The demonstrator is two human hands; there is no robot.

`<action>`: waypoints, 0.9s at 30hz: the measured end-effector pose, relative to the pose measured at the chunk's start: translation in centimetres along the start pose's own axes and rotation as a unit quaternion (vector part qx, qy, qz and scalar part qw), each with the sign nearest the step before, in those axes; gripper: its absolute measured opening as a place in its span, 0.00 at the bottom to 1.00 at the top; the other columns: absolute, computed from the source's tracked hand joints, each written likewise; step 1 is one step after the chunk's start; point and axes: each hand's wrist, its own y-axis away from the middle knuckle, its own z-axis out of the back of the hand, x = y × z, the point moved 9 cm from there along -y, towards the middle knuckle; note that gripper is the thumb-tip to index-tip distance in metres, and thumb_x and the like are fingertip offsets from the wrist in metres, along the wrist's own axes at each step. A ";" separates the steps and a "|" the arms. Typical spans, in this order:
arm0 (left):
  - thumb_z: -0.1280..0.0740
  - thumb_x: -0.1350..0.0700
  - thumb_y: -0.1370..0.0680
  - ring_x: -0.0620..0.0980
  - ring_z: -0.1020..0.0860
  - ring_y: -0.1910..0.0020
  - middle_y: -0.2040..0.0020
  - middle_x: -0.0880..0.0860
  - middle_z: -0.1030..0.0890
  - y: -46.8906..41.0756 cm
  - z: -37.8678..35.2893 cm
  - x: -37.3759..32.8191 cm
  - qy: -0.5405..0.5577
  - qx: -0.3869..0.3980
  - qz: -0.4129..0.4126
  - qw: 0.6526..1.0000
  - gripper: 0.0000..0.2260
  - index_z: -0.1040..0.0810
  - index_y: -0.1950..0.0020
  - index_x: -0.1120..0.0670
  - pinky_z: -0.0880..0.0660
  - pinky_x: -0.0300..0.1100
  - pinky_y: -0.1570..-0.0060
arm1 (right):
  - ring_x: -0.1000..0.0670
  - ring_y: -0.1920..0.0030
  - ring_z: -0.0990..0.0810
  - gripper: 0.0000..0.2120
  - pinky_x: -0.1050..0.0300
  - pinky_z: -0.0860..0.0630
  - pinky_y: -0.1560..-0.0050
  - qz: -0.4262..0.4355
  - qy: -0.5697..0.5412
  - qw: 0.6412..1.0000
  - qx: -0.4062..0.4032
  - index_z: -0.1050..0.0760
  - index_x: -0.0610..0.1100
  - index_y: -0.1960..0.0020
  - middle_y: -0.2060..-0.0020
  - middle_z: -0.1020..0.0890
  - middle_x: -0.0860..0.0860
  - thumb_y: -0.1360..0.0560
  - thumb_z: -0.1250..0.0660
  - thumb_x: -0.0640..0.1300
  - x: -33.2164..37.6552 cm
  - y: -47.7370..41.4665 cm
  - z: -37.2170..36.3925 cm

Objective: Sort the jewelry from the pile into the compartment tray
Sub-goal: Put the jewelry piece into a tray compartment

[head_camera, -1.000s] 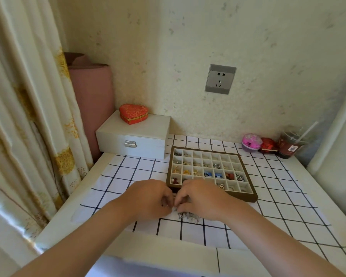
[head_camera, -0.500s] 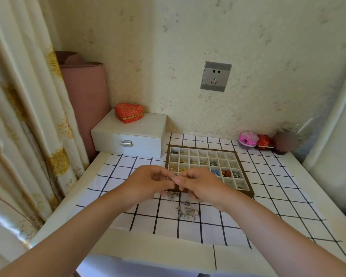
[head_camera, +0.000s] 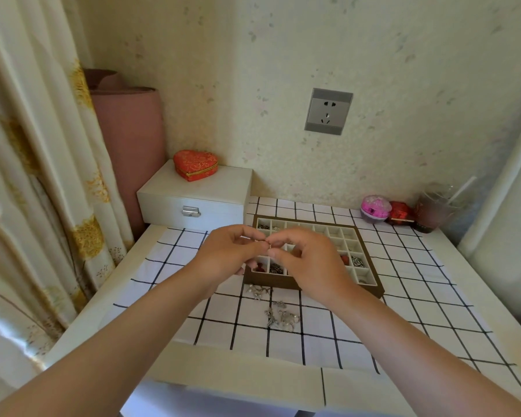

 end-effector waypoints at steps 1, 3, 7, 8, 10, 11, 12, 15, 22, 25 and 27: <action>0.27 0.56 0.25 0.42 0.21 0.67 0.59 0.49 0.15 -0.2 -0.2 -0.1 0.001 0.002 -0.004 1.000 0.06 0.17 0.49 0.50 0.26 0.36 0.67 | 0.63 0.62 0.22 0.07 0.69 0.31 0.60 0.000 0.006 1.000 -0.004 0.16 0.54 0.48 0.57 0.16 0.61 0.25 0.26 0.45 0.0 0.0 0.2; 0.26 0.57 0.25 0.42 0.21 0.67 0.59 0.50 0.15 -0.5 -0.4 -0.3 0.002 0.005 -0.016 1.000 0.06 0.16 0.49 0.51 0.26 0.34 0.68 | 0.64 0.62 0.22 0.06 0.70 0.30 0.60 -0.013 0.009 1.000 -0.007 0.15 0.54 0.49 0.57 0.16 0.62 0.25 0.26 0.46 -0.3 -0.2 0.6; 0.27 0.58 0.24 0.40 0.20 0.65 0.58 0.48 0.15 -1.3 -1.2 -0.8 -0.024 0.013 -0.049 0.998 0.05 0.15 0.50 0.49 0.28 0.29 0.69 | 0.67 0.63 0.22 0.03 0.72 0.30 0.60 -0.017 0.015 1.000 -0.015 0.14 0.53 0.52 0.60 0.16 0.62 0.25 0.26 0.46 -0.7 -0.5 1.2; 0.28 0.58 0.23 0.40 0.20 0.65 0.57 0.48 0.15 -1.5 -1.4 -0.8 -0.033 0.017 -0.054 0.998 0.06 0.15 0.50 0.48 0.28 0.29 0.69 | 0.67 0.63 0.22 0.03 0.72 0.31 0.60 -0.018 0.017 1.000 -0.017 0.14 0.53 0.52 0.61 0.16 0.62 0.25 0.26 0.46 -0.9 -0.6 1.2; 0.30 0.57 0.22 0.42 0.19 0.62 0.55 0.48 0.15 -2.1 -1.7 -0.8 -0.055 0.022 -0.059 0.996 0.06 0.16 0.49 0.47 0.28 0.29 0.67 | 0.67 0.62 0.22 0.03 0.71 0.32 0.60 -0.022 0.028 0.999 -0.020 0.14 0.53 0.53 0.60 0.16 0.63 0.25 0.26 0.46 -1.4 -0.8 1.2; 0.30 0.57 0.22 0.43 0.18 0.61 0.54 0.49 0.15 -2.4 -1.9 -0.8 -0.066 0.029 -0.061 0.996 0.06 0.16 0.48 0.47 0.27 0.30 0.66 | 0.67 0.62 0.22 0.03 0.70 0.32 0.59 -0.024 0.040 0.999 -0.022 0.14 0.54 0.53 0.60 0.16 0.63 0.25 0.26 0.47 -1.7 -0.9 1.1; 0.31 0.56 0.22 0.43 0.18 0.59 0.53 0.49 0.15 -2.7 -2.1 -0.8 -0.077 0.037 -0.065 0.994 0.07 0.16 0.46 0.47 0.25 0.31 0.64 | 0.66 0.62 0.22 0.03 0.68 0.31 0.58 -0.026 0.051 0.998 -0.025 0.14 0.55 0.54 0.60 0.16 0.63 0.25 0.27 0.47 -1.9 -1.0 1.1; 0.33 0.55 0.20 0.40 0.22 0.52 0.45 0.45 0.19 -3.5 -2.1 -1.0 -0.183 0.031 -0.105 0.977 0.11 0.20 0.39 0.47 0.25 0.33 0.54 | 0.66 0.59 0.21 0.05 0.64 0.27 0.55 -0.050 0.061 0.996 -0.039 0.17 0.58 0.57 0.60 0.16 0.63 0.25 0.27 0.48 -3.0 -1.5 1.3; 0.35 0.49 0.20 0.50 0.29 0.35 0.32 0.49 0.29 -5.5 -1.1 0.2 -0.385 -0.030 -0.123 0.914 0.19 0.29 0.28 0.47 0.27 0.47 0.39 | 0.62 0.53 0.21 0.05 0.59 0.26 0.49 -0.104 0.119 0.987 -0.043 0.15 0.52 0.52 0.58 0.16 0.61 0.23 0.30 0.48 -5.5 -4.4 2.6; 0.35 0.48 0.20 0.50 0.32 0.33 0.30 0.50 0.32 -6.2 -2.4 1.1 -0.403 0.008 -0.131 0.906 0.22 0.33 0.26 0.48 0.28 0.49 0.36 | 0.59 0.54 0.20 0.06 0.56 0.24 0.49 -0.106 0.163 0.981 -0.016 0.16 0.52 0.53 0.58 0.16 0.59 0.22 0.32 0.47 -6.7 -6.8 1.9; 0.35 0.47 0.20 0.51 0.34 0.31 0.29 0.51 0.34 -6.6 -2.8 1.5 -0.401 0.029 -0.129 0.907 0.23 0.33 0.26 0.50 0.29 0.50 0.34 | 0.57 0.55 0.20 0.07 0.54 0.22 0.50 -0.098 0.203 0.974 0.026 0.16 0.53 0.54 0.58 0.16 0.58 0.21 0.33 0.47 -7.3 -8.5 0.8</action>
